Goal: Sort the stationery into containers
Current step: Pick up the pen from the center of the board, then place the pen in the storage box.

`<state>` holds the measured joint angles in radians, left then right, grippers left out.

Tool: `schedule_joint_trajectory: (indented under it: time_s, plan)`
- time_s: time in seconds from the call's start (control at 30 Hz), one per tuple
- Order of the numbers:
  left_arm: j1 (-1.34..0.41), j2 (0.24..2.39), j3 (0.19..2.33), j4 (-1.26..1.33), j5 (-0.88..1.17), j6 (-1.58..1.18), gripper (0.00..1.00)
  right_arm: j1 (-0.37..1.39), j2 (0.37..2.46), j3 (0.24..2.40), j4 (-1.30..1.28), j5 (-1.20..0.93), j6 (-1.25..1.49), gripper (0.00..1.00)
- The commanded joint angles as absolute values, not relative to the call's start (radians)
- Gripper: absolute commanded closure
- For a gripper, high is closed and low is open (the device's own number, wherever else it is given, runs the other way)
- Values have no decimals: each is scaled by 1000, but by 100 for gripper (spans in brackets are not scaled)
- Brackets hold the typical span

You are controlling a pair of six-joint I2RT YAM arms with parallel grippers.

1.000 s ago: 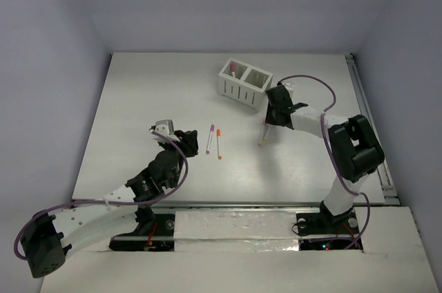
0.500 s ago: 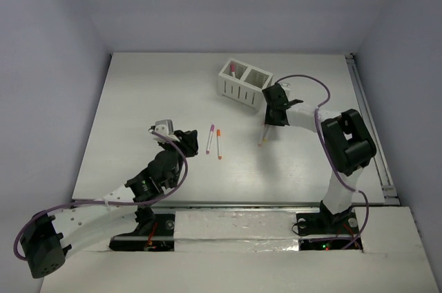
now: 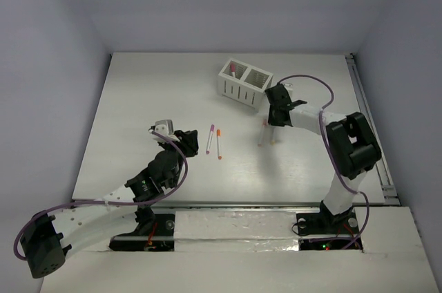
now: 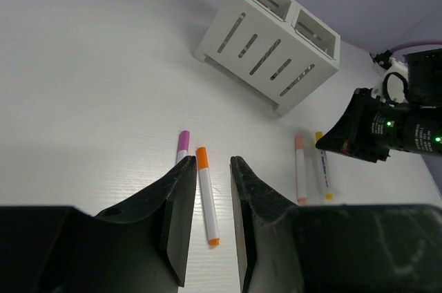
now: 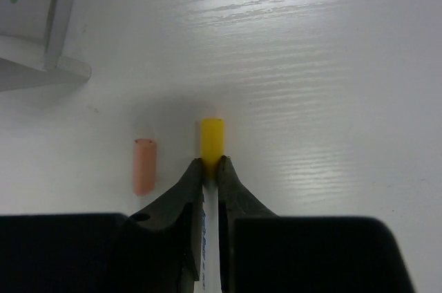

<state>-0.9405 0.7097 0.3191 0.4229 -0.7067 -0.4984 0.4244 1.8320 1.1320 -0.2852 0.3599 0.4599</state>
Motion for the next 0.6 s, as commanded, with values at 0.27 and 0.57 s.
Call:
schedule_joint_trajectory:
  time_s: [0.27, 0.57]
  plan:
    - [-937, 699, 314, 472, -695, -506, 77, 426, 1522, 1225, -164, 126, 373, 100]
    - [-928, 684, 316, 465, -669, -512, 77, 426, 1796, 1642, -11, 38, 342, 100]
